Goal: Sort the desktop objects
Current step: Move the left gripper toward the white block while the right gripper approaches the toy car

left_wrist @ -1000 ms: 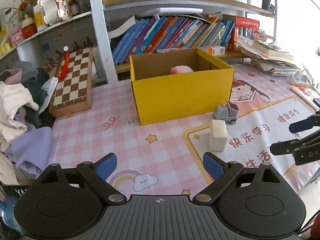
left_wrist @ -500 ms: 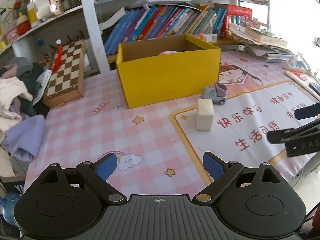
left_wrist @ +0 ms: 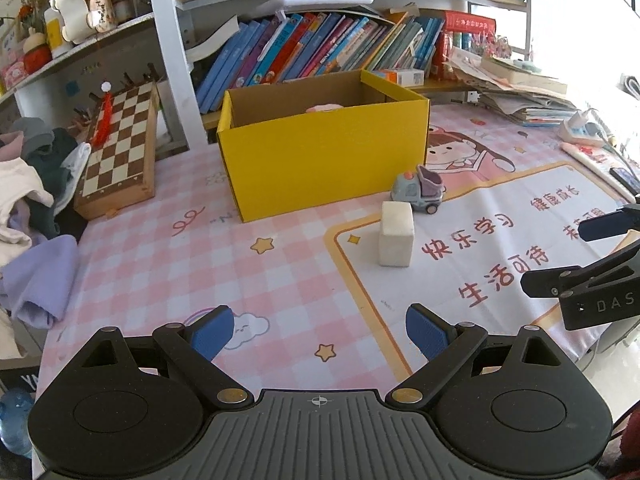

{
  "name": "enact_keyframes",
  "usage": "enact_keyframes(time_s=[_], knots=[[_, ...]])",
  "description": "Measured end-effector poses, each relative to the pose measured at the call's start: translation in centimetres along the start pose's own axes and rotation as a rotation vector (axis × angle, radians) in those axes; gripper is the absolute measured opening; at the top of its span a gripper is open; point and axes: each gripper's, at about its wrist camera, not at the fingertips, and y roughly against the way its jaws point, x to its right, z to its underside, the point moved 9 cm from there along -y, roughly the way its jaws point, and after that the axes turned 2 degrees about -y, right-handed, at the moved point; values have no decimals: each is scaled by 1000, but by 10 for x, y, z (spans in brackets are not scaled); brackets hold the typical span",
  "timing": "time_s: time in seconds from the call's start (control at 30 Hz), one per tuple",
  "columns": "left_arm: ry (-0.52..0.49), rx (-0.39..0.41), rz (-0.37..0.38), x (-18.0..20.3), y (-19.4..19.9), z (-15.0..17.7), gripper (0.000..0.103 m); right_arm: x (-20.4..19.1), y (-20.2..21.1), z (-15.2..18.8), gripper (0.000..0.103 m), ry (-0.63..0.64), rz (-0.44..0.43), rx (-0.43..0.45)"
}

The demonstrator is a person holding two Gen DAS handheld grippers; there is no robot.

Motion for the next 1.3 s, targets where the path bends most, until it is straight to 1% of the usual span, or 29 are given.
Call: enact_keyframes(time_s=[0.1,0.17,0.23,0.33,0.67,0.97,1.07,1.13,1.17,1.2,1.23,1.3], knots=[[0,-1,2,1,-2,-1,95,-1,-1,-3,85,10,-13,8],[0,4,9,3,-2,-2,95,-2,-2,-5,80,15,-20,13],[-3,14,18,5,-2,-4,95,-1,-3,-6,71,15,-24,14],[-15,24,31,10,-4,-7,94,2,-6,-9,68,12,-27,12],[-15,19,60,20,-18,-14,93,8,-18,-18,68,28,-33,-1],[-9,7,62,22,-31,-20,92,12,-31,-28,69,49,-45,-14],[-7,-6,68,23,-37,-21,88,13,-36,-32,72,57,-51,-19],[-7,-13,76,25,-40,-22,79,14,-40,-34,72,63,-55,-22],[-7,-17,82,26,-42,-22,78,14,-41,-36,72,66,-57,-23],[-9,-20,87,28,-44,-22,73,14,-43,-37,72,69,-59,-25],[-10,-22,91,29,-45,-23,66,14,-45,-38,72,72,-61,-27],[-8,-27,95,31,-49,-24,58,15,-48,-41,72,78,-64,-27]])
